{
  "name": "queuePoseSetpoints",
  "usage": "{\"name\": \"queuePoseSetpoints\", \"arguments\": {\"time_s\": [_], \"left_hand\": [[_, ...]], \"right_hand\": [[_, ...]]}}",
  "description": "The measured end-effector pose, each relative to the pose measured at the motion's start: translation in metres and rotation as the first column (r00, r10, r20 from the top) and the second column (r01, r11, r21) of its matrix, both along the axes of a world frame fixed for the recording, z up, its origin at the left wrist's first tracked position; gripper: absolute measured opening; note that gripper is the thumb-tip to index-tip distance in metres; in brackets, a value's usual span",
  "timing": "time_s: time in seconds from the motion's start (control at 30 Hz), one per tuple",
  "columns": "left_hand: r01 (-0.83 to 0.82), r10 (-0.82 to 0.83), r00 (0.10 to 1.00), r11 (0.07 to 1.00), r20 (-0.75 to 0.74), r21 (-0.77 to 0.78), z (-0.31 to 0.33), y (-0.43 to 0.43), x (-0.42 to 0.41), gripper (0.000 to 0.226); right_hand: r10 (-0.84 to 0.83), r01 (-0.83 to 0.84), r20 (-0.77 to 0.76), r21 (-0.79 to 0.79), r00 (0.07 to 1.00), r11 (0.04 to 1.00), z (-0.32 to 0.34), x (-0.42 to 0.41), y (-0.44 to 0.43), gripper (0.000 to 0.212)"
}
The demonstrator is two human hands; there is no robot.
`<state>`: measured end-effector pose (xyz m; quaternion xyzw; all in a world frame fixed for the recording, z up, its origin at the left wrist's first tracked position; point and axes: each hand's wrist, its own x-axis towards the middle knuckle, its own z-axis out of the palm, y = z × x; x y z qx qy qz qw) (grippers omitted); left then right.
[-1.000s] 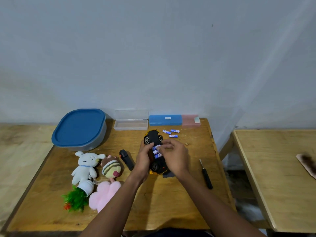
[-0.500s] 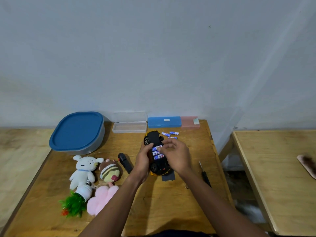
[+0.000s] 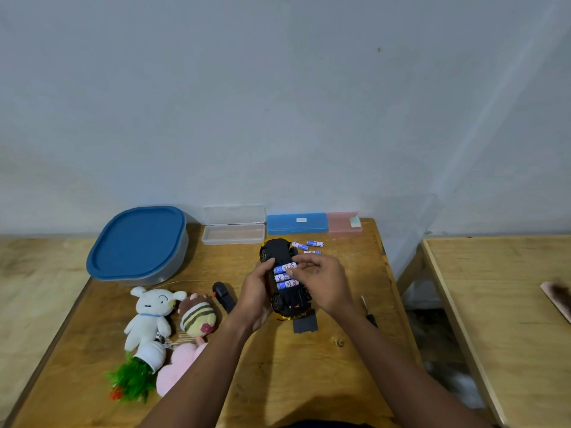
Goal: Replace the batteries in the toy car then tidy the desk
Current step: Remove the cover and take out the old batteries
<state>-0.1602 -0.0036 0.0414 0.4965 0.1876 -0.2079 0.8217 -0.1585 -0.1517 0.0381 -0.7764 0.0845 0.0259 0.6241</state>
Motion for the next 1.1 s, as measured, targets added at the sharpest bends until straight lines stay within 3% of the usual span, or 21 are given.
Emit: {"name": "queuePoseSetpoints", "arguments": {"time_s": [0.27, 0.33, 0.43, 0.63, 0.73, 0.8, 0.9, 1.1], "left_hand": [[0.023, -0.024, 0.999, 0.999, -0.033, -0.025, -0.006, 0.008, 0.002, 0.042], [0.024, -0.025, 0.999, 1.0, -0.033, -0.012, -0.006, 0.009, 0.003, 0.042], [0.006, -0.005, 0.999, 1.0, -0.041, 0.019, -0.004, 0.009, 0.004, 0.041], [0.003, -0.002, 1.0, 1.0, -0.026, 0.025, -0.005, 0.009, 0.005, 0.041], [0.027, -0.027, 1.0, 0.999, -0.015, 0.035, -0.004, 0.008, 0.004, 0.041], [0.024, -0.023, 1.0, 0.999, -0.016, 0.047, -0.005, 0.008, 0.004, 0.041], [0.006, -0.005, 1.0, 0.998, -0.023, 0.061, -0.008, 0.006, 0.004, 0.042], [0.019, -0.018, 1.0, 0.996, -0.011, 0.085, -0.009, 0.01, 0.007, 0.041]], "right_hand": [[0.159, -0.135, 0.112, -0.191, 0.981, 0.972, -0.009, 0.002, -0.006, 0.013], [0.155, -0.149, 0.098, -0.058, 0.983, 0.987, -0.005, -0.002, -0.007, 0.013], [0.03, -0.035, 0.028, 0.214, 0.999, 0.976, -0.002, -0.003, -0.009, 0.01], [-0.004, 0.141, -0.235, 0.568, 0.972, 0.811, 0.013, 0.006, -0.01, 0.017], [0.025, 0.113, -0.316, 0.413, 0.949, 0.904, 0.019, 0.007, -0.003, 0.015], [0.079, -0.029, -0.266, 0.186, 0.961, 0.982, 0.016, 0.006, 0.002, 0.013], [0.173, -0.189, -0.131, -0.122, 0.976, 0.974, 0.006, 0.004, 0.01, 0.004], [0.183, -0.196, -0.071, -0.254, 0.98, 0.947, 0.003, 0.001, 0.016, 0.023]]}}
